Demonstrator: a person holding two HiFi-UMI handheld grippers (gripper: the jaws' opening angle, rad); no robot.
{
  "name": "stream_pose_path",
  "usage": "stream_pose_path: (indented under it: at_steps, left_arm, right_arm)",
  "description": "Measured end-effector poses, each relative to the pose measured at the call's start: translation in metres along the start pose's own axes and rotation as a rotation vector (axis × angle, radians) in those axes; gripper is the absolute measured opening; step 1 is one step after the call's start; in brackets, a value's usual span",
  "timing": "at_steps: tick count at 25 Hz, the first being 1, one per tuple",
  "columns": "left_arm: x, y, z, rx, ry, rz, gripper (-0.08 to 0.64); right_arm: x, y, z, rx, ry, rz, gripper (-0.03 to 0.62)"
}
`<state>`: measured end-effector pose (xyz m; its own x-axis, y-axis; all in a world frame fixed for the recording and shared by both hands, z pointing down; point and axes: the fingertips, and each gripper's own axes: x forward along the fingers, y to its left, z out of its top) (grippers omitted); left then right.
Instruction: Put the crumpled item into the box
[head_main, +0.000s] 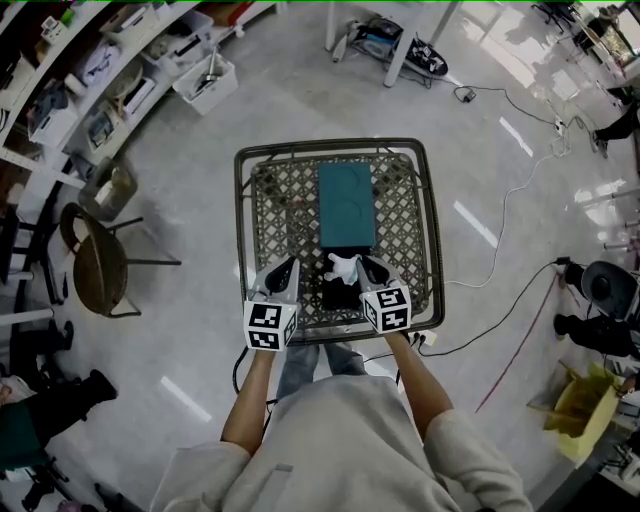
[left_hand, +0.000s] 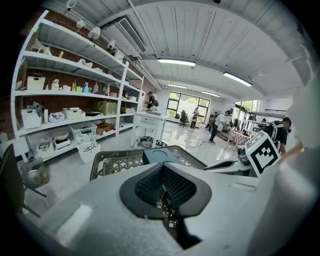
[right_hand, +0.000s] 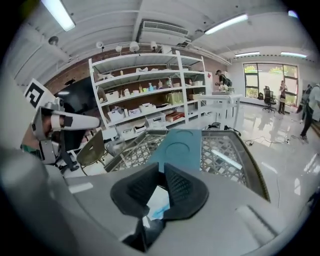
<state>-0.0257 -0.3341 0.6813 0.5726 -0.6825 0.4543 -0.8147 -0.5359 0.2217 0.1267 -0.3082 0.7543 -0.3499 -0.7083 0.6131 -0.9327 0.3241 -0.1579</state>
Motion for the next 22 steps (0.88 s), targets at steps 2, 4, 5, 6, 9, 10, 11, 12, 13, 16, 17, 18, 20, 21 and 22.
stream_pose_path:
  at_steps: [2,4,5,6,9,10,11,12,13,16,17,18,20,21,22]
  left_arm:
    - [-0.002,-0.001,0.001,0.000,-0.005,0.000,0.006]
    - [-0.005,-0.003,0.003,-0.001,-0.008,0.001,0.006]
    - [-0.006,-0.003,0.005,-0.001,-0.012,0.002,0.006]
    - [-0.008,-0.003,0.007,0.000,-0.016,0.004,0.006]
    - [-0.011,-0.003,0.016,0.004,-0.034,0.010,0.006]
    - [-0.012,-0.002,0.019,0.007,-0.041,0.012,0.006]
    - [-0.012,-0.002,0.023,0.010,-0.050,0.014,0.006]
    - [-0.013,-0.003,0.029,0.014,-0.059,0.015,0.006]
    - [-0.014,-0.004,0.035,0.019,-0.070,0.016,0.006]
    - [-0.019,-0.005,0.055,0.033,-0.100,0.020,0.006]
    - [-0.021,-0.005,0.060,0.038,-0.109,0.021,0.006]
    - [-0.023,-0.005,0.066,0.044,-0.118,0.023,0.006]
    - [-0.026,-0.005,0.078,0.056,-0.139,0.028,0.006]
    - [-0.028,-0.004,0.084,0.061,-0.150,0.032,0.006]
    - [-0.030,-0.004,0.090,0.067,-0.162,0.035,0.006]
  right_arm:
    - [-0.004,-0.002,0.006,0.007,-0.022,-0.013,0.012]
    - [-0.010,-0.004,0.013,0.015,-0.041,-0.021,0.000]
    - [-0.013,-0.004,0.016,0.019,-0.049,-0.023,0.000]
    - [-0.016,-0.005,0.019,0.021,-0.058,-0.025,0.000]
    - [-0.023,-0.007,0.031,0.010,-0.083,-0.035,0.000]
    - [-0.025,-0.007,0.036,-0.004,-0.092,-0.038,0.000]
    - [-0.027,-0.007,0.042,-0.020,-0.101,-0.040,0.000]
    - [-0.030,-0.007,0.049,-0.035,-0.113,-0.043,0.000]
    - [-0.033,-0.007,0.057,-0.046,-0.126,-0.046,0.000]
    - [-0.043,-0.006,0.082,-0.076,-0.172,-0.053,0.000]
    - [-0.046,-0.005,0.090,-0.087,-0.185,-0.056,0.000]
    - [-0.049,-0.005,0.097,-0.096,-0.198,-0.059,0.000]
    - [-0.055,-0.005,0.111,-0.108,-0.225,-0.064,0.000]
    - [-0.058,-0.005,0.118,-0.113,-0.239,-0.066,0.000]
    - [-0.061,-0.005,0.125,-0.118,-0.254,-0.067,0.000]
